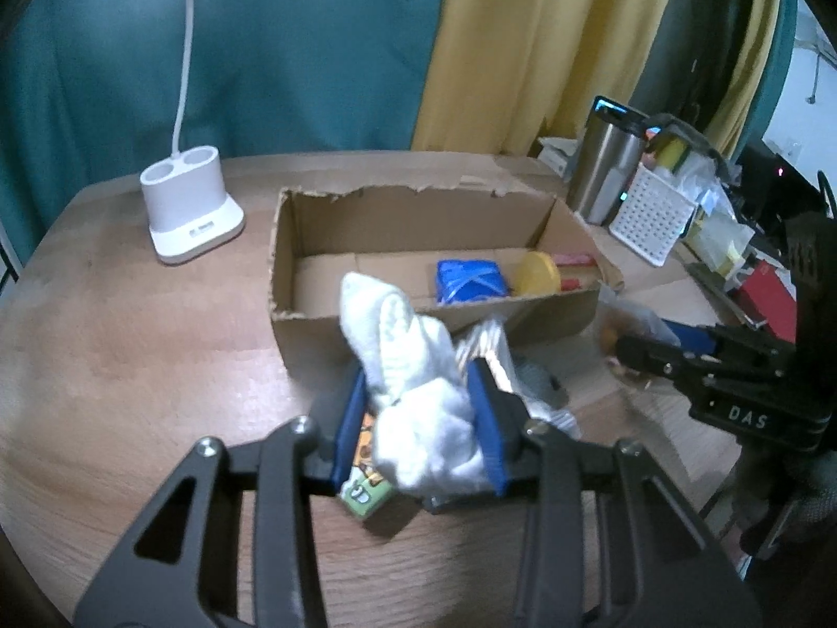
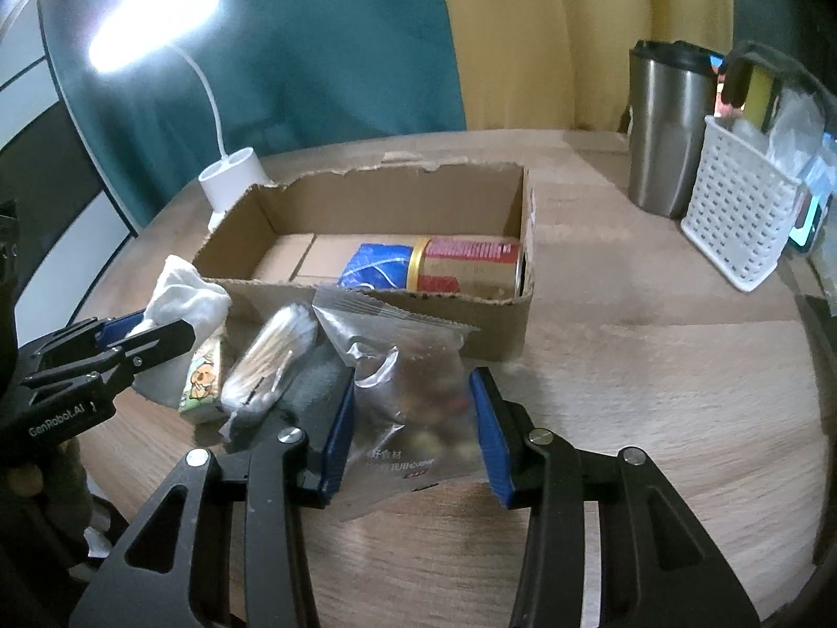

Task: Organize objects
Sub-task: 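Carry the white cloth with the left gripper while the right gripper carries the snack bag to the box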

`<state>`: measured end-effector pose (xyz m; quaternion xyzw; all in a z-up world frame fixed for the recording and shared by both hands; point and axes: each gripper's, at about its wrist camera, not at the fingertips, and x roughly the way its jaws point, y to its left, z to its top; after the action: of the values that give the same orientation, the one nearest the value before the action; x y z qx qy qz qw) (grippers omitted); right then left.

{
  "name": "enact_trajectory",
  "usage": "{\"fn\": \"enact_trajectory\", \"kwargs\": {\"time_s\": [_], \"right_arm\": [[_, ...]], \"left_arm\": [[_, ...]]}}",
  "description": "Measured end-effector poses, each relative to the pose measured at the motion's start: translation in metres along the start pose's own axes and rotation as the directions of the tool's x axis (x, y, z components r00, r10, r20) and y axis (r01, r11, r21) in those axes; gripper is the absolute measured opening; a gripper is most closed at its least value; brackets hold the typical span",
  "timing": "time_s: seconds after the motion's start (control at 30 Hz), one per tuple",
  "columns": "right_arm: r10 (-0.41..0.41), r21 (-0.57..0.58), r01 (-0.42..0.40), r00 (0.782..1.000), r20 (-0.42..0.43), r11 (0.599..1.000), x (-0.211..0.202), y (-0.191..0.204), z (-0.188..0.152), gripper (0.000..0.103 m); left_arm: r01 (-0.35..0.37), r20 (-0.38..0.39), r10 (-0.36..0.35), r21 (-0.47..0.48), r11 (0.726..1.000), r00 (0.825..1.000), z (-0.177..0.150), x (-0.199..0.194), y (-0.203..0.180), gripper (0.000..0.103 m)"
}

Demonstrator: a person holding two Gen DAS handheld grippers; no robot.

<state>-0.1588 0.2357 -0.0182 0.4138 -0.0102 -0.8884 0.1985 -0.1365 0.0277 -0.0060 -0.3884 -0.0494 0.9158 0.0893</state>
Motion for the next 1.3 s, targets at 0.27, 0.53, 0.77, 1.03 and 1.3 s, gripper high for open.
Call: {"fn": "enact_trajectory", "kwargs": {"time_s": [0.27, 0.53, 0.77, 1.03, 1.3], "right_arm": [[-0.018, -0.007, 0.018, 0.999, 0.039, 1.000, -0.013, 0.001, 0.007, 0.045], [-0.027, -0.010, 0.028, 0.997, 0.074, 1.000, -0.025, -0.001, 0.014, 0.045], [-0.032, -0.013, 0.033, 0.995, 0.096, 0.999, -0.029, -0.002, 0.024, 0.045], [-0.045, -0.022, 0.048, 0.993, 0.113, 0.999, -0.032, -0.004, 0.035, 0.045], [-0.056, -0.025, 0.059, 0.992, 0.115, 0.998, -0.027, -0.008, 0.042, 0.045]], "left_arm": [[0.008, 0.032, -0.009, 0.010, 1.000, 0.999, 0.008, -0.010, -0.004, 0.040], [0.014, 0.051, -0.015, 0.031, 0.999, 0.999, 0.017, -0.015, -0.008, 0.040], [0.021, 0.067, -0.025, 0.052, 0.998, 0.997, 0.027, -0.016, -0.012, 0.040], [0.043, 0.080, -0.048, 0.066, 0.997, 0.996, 0.038, -0.012, -0.017, 0.040], [0.065, 0.081, -0.070, 0.071, 0.995, 0.994, 0.047, 0.001, -0.023, 0.040]]}}
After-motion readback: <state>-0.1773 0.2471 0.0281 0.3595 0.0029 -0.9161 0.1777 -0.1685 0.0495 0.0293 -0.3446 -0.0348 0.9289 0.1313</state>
